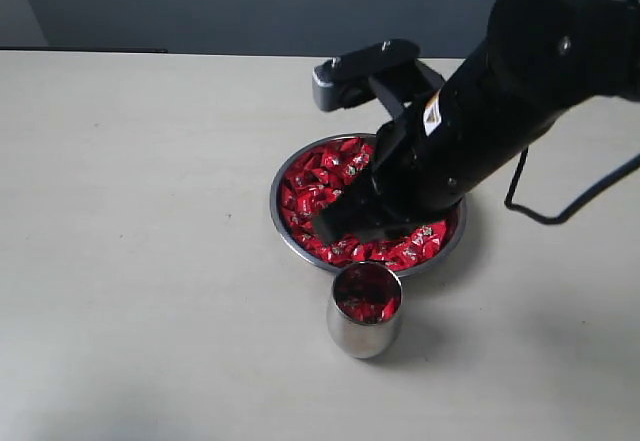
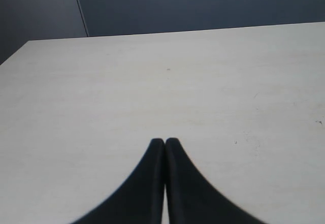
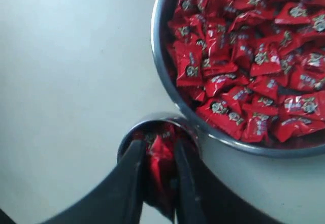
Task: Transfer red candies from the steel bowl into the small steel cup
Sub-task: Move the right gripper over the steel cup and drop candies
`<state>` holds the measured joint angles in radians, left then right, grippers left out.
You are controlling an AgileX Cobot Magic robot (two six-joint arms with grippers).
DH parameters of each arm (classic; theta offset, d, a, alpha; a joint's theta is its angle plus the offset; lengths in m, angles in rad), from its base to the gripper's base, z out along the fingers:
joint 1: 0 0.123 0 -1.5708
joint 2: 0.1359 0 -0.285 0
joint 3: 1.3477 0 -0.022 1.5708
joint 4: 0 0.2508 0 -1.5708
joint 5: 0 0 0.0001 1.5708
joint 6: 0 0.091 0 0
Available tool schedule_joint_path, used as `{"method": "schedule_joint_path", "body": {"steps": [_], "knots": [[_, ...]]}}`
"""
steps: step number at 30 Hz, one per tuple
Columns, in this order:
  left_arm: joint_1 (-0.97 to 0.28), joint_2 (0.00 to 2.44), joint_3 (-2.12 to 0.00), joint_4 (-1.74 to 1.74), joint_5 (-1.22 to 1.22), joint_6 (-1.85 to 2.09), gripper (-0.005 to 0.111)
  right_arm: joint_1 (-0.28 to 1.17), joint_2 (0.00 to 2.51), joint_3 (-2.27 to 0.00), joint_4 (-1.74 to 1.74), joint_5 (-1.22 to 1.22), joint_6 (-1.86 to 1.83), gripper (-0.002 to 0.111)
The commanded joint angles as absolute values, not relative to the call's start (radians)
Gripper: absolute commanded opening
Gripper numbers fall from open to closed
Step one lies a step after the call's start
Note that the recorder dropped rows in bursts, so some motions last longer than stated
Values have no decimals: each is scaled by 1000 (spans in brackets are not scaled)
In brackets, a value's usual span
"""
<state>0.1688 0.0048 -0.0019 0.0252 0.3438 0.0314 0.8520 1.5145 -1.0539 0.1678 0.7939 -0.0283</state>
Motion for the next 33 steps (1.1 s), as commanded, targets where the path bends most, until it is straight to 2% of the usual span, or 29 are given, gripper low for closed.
{"method": "schedule_joint_path", "body": {"steps": [1,28,30,33], "knots": [[170,0,0,27,334,29,0,874,1511,-981,168,734,-26,-1],[170,0,0,27,334,29,0,874,1600,-958,168,677,-26,-1],[170,0,0,27,334,29,0,874,1600,-958,168,677,-26,2],[170,0,0,27,334,29,0,874,1600,-958,168,677,-26,19]]}}
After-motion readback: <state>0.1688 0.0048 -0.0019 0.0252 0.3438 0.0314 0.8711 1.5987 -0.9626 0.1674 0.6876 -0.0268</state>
